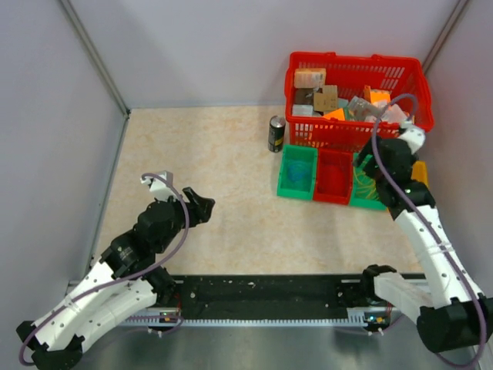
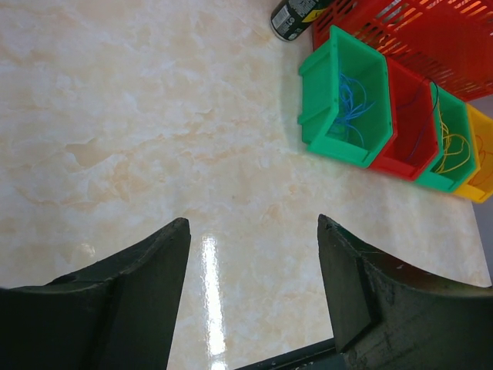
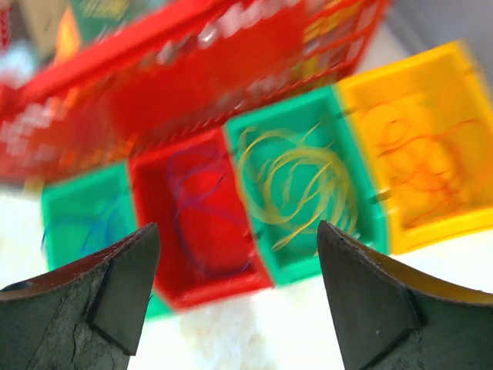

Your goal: Untangle the cables

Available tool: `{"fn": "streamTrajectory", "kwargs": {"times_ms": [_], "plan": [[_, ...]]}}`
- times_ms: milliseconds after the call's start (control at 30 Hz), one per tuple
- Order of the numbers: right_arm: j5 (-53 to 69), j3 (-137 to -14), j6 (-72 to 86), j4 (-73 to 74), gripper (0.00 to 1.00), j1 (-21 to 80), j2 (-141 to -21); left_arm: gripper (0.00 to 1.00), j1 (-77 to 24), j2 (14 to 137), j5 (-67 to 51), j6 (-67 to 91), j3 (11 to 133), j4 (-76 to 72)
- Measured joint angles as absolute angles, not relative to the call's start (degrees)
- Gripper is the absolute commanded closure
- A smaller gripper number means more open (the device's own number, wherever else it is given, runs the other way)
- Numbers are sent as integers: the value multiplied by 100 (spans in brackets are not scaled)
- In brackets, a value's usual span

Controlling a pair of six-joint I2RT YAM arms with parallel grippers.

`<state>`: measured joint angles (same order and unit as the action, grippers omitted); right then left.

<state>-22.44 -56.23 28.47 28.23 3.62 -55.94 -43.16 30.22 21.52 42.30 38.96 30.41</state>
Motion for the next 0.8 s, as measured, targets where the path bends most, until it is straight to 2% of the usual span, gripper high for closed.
{"fn": "streamTrajectory", "kwargs": {"times_ms": [200, 300, 533, 700, 800], "plan": [[-2812, -4842, 2917, 3083, 15, 3391, -5537, 28, -4316, 3048, 2097, 4230, 3844, 2993], [-2716, -4619, 3052, 3258, 14, 4589, -5739, 28, -4318, 3094, 2056, 4230, 3841, 2985], [-2318, -4617, 2950, 3295, 11, 5328, -5647, 27, -4316, 3146, 1940, 4097, 3844, 2912], [-2390, -4668, 2606, 3269, 2, 5395, -4130, 26, -4316, 2707, 1868, 3704, 3850, 2609], [-2606, -4783, 2340, 3223, 1, 5400, -2989, 24, -4316, 2333, 1870, 3391, 3942, 2388]]}}
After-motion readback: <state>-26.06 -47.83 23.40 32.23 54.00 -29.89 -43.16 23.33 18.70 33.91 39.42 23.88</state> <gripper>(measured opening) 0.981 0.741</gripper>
